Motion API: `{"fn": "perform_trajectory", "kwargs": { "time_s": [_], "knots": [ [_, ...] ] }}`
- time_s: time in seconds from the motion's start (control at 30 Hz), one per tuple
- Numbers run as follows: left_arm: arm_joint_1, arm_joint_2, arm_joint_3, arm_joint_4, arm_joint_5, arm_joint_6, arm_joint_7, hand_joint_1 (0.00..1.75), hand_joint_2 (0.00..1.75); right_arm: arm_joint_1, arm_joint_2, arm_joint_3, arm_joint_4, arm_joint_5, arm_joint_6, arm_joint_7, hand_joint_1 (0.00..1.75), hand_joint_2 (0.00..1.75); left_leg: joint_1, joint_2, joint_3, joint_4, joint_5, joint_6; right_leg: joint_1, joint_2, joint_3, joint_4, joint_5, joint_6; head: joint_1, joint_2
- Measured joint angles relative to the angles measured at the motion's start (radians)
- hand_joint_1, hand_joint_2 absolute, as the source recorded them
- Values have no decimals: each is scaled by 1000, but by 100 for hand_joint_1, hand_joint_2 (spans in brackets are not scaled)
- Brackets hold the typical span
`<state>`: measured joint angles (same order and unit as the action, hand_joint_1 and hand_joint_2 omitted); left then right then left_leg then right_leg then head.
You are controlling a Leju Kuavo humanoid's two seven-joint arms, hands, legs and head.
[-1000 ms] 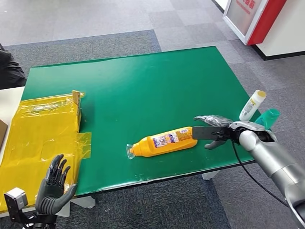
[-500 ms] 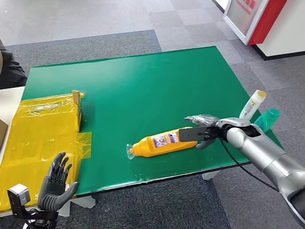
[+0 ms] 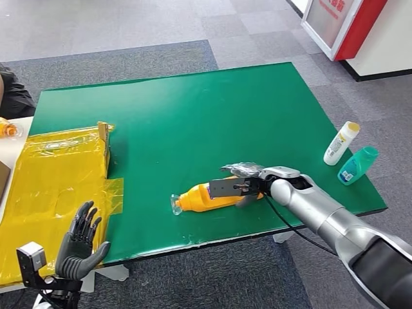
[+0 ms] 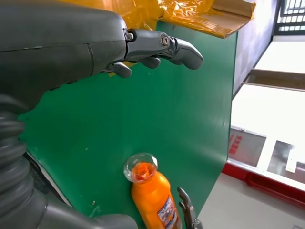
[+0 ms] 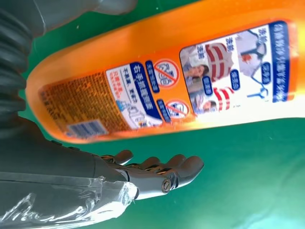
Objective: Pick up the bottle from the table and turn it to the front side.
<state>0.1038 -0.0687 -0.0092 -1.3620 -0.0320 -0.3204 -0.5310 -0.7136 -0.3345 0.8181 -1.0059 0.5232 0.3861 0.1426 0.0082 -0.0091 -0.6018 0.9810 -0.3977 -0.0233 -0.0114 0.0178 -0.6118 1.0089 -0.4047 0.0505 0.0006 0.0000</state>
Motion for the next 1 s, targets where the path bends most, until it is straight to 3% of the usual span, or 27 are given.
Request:
{"fn": "perform_trajectory", "kwargs": {
  "time_s": [1.0],
  "knots": [
    [-2,16,-5,28,0,10,-9,0,175,2,3,-30,97,2,-33,-20,0,175,0,0,0,0,0,0,0,0,0,0,0,0,0,0]
  ]
}}
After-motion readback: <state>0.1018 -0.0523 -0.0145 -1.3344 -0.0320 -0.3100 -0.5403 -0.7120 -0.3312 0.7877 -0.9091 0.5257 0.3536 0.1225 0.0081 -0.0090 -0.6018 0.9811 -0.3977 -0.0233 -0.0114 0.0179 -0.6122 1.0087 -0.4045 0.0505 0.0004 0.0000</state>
